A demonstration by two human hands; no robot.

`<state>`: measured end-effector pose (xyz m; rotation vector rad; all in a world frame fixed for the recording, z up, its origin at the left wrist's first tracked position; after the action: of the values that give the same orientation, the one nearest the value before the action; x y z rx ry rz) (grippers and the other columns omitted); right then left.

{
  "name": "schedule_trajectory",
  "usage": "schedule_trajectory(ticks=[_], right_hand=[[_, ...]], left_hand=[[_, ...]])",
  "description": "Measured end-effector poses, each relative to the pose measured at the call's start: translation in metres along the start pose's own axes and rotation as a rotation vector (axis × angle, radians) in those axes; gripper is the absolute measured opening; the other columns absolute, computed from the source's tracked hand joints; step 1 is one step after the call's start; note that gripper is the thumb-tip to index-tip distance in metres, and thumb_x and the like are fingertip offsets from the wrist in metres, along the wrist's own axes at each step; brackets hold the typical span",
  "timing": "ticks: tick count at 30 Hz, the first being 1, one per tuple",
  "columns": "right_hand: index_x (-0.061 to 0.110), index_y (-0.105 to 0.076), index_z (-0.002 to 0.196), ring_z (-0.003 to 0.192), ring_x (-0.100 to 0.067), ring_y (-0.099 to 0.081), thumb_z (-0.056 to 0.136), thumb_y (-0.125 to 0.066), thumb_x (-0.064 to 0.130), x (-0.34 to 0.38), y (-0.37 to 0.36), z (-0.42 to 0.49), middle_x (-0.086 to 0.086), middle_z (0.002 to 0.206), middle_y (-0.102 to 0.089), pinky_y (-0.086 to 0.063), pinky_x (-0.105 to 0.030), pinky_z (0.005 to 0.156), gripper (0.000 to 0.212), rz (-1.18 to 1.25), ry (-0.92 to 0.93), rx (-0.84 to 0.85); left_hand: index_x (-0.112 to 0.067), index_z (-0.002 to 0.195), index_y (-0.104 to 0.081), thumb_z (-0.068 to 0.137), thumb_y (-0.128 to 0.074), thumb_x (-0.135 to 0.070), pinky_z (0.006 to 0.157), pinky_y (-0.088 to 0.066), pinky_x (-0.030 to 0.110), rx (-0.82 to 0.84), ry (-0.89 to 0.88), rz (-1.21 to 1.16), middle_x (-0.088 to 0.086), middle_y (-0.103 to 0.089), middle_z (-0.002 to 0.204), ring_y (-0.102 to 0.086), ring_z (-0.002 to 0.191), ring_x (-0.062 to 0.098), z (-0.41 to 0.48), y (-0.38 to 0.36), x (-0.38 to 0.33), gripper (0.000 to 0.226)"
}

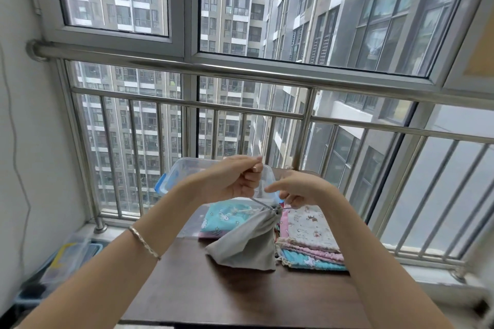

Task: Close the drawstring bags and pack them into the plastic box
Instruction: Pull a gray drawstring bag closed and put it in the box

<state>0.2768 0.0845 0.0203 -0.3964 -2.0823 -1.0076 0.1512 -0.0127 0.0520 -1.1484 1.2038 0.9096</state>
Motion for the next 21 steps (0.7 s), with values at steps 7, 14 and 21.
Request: schedule_trajectory(ticks=[7, 14, 21], right_hand=[[0.009, -0.055, 0.096, 0.05, -0.011, -0.03, 0.093, -0.059, 0.016, 0.034, -0.013, -0.023, -0.002, 0.07, -0.042, -0.027, -0.024, 0.049, 0.01, -0.403, 0.159, 0.103], [0.013, -0.073, 0.096, 0.06, -0.012, -0.035, 0.097, -0.055, 0.033, 0.036, -0.029, -0.048, 0.0, 0.068, -0.046, -0.025, -0.025, 0.058, 0.027, -0.224, 0.439, 0.26], [0.003, -0.055, 0.081, 0.048, -0.01, -0.032, 0.104, -0.039, 0.034, 0.028, -0.028, -0.037, 0.0, 0.055, -0.043, -0.026, -0.018, 0.043, 0.041, 0.371, 0.441, 0.269]], left_hand=[[-0.013, 0.075, -0.046, 0.101, -0.037, -0.028, 0.052, -0.033, 0.018, 0.169, -0.054, 0.027, -0.004, -0.035, 0.063, -0.03, 0.056, 0.01, 0.001, -0.021, -0.021, 0.032], [-0.003, 0.115, -0.053, 0.103, -0.034, -0.028, 0.087, -0.049, 0.033, -0.064, -0.117, -0.237, 0.009, -0.063, 0.091, -0.06, 0.084, 0.018, 0.019, -0.004, -0.026, 0.033], [-0.004, 0.084, -0.05, 0.09, -0.016, -0.065, 0.058, -0.042, 0.022, -0.202, -0.08, 0.562, 0.009, -0.05, 0.058, -0.049, 0.054, 0.013, 0.019, -0.011, 0.009, 0.071]])
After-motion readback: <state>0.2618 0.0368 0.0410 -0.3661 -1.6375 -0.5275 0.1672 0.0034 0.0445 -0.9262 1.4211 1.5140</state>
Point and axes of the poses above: each hand's wrist, its own z-axis towards the middle knuckle, its own y-axis out of the back of the hand, x = y × z, the point moved 5 cm from there along z, towards the middle knuckle
